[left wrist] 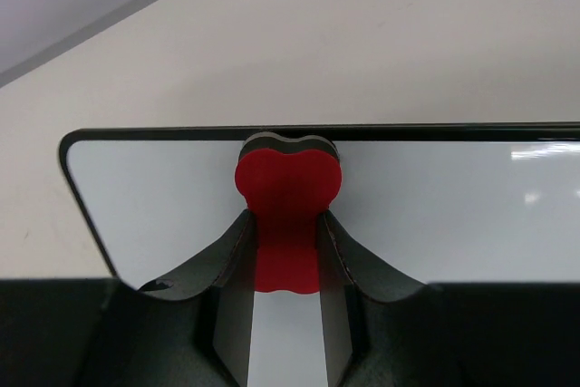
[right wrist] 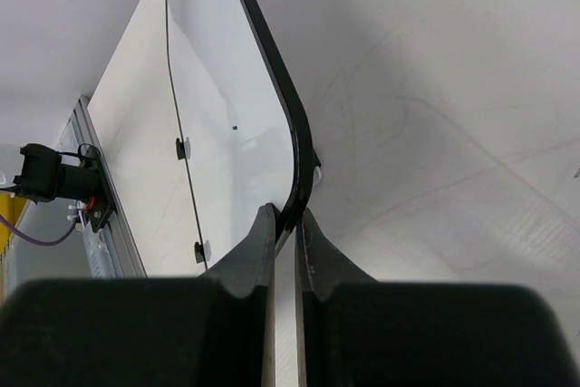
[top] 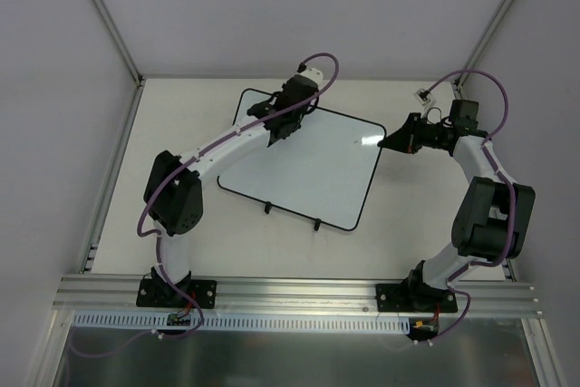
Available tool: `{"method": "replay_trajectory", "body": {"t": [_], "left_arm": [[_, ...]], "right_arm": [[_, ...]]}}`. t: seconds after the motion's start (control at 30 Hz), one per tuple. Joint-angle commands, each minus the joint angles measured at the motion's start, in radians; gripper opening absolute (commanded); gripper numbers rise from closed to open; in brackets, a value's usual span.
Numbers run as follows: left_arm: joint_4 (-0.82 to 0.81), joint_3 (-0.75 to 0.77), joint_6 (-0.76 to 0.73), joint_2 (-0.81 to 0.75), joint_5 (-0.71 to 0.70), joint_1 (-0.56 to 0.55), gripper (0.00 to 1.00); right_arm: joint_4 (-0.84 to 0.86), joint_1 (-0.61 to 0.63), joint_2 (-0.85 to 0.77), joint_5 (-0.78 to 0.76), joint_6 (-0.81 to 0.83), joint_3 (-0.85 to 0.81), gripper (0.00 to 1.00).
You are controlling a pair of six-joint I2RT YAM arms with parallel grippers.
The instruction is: Erase the whiteboard
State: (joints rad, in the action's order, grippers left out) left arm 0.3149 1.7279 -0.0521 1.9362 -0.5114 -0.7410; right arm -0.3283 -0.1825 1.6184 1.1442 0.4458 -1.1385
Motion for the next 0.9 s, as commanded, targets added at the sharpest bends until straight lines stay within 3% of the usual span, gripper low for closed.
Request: {"method": "replay_trajectory", "body": {"t": [0.0, 0.2, 0.37, 0.87], "left_arm": [[0.036, -0.040, 0.037, -0.037, -0.050, 0.037, 0.00], [0.036, -0.048, 0.026, -0.037, -0.027, 0.075, 0.00], [0.035, -0.021, 0.006, -0.028, 0.082, 0.052, 0.00], [0.036, 0.159, -0.182, 0.141, 0.191, -0.225, 0.00]], "right_arm": [[0.023, 0.015, -0.015, -0.074, 0.090, -0.001, 0.00], [0.023, 0.014, -0.015, -0.074, 0.087, -0.003, 0.00], [0.025, 0.015, -0.011, -0.075, 0.087, -0.007, 0.00], [0.023, 0.014, -0.009, -0.077, 0.085, -0.009, 0.00]]}}
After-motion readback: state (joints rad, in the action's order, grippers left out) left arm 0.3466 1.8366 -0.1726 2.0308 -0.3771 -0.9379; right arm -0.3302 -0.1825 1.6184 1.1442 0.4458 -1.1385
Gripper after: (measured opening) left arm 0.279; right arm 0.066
